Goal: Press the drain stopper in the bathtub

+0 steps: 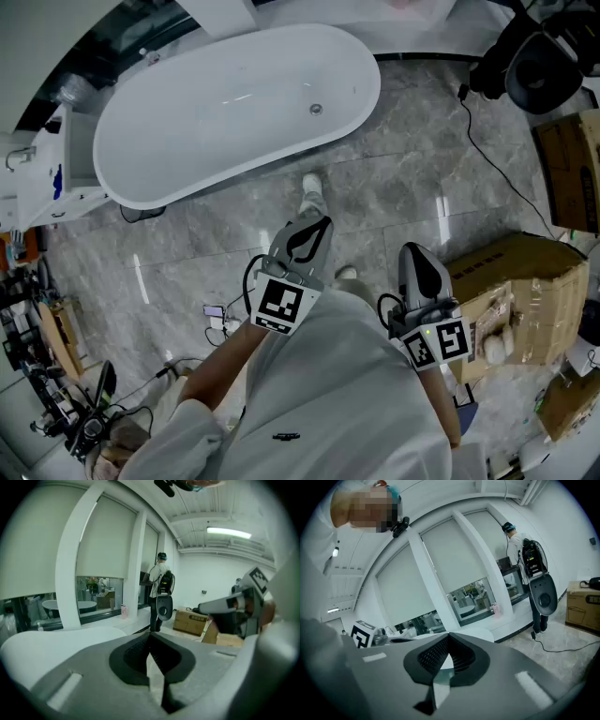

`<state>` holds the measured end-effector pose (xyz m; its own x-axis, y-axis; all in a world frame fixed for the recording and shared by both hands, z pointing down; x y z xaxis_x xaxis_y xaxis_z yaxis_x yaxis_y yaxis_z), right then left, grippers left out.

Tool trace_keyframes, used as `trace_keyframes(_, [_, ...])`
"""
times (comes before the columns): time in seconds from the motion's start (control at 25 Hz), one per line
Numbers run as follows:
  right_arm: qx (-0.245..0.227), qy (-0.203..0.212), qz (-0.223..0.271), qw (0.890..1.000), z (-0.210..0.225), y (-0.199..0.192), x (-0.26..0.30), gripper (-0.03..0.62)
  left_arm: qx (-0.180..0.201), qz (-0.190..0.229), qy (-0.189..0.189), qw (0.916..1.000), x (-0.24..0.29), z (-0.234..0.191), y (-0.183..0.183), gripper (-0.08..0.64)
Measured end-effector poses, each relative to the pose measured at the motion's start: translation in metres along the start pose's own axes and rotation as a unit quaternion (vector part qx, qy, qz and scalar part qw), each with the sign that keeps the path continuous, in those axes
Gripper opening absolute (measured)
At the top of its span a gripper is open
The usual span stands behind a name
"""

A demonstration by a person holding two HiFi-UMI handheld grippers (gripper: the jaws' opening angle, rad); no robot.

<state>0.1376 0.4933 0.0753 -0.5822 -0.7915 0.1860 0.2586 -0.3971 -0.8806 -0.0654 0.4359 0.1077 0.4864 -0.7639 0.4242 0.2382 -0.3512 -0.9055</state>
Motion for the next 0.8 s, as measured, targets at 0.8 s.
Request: trace_keyframes(0.8, [0.055, -0.047, -0.002, 0.997, -0.178, -0.077, -0.016, -0.006, -0.070, -0.037, 0.015, 0.9967, -0.184, 0.001, -0.042, 0.005])
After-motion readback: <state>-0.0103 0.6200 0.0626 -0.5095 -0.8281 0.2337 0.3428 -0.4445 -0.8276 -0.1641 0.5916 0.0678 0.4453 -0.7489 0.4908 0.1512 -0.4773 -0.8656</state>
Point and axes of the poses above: the fingertips, and each gripper's own axes: x forward along the fingers, z to its right, y out of its top, the point moved 8 cm from there along -x, backward along the fingers, and after that the axes turned 13 degrees about y, right-handed, at the moved point
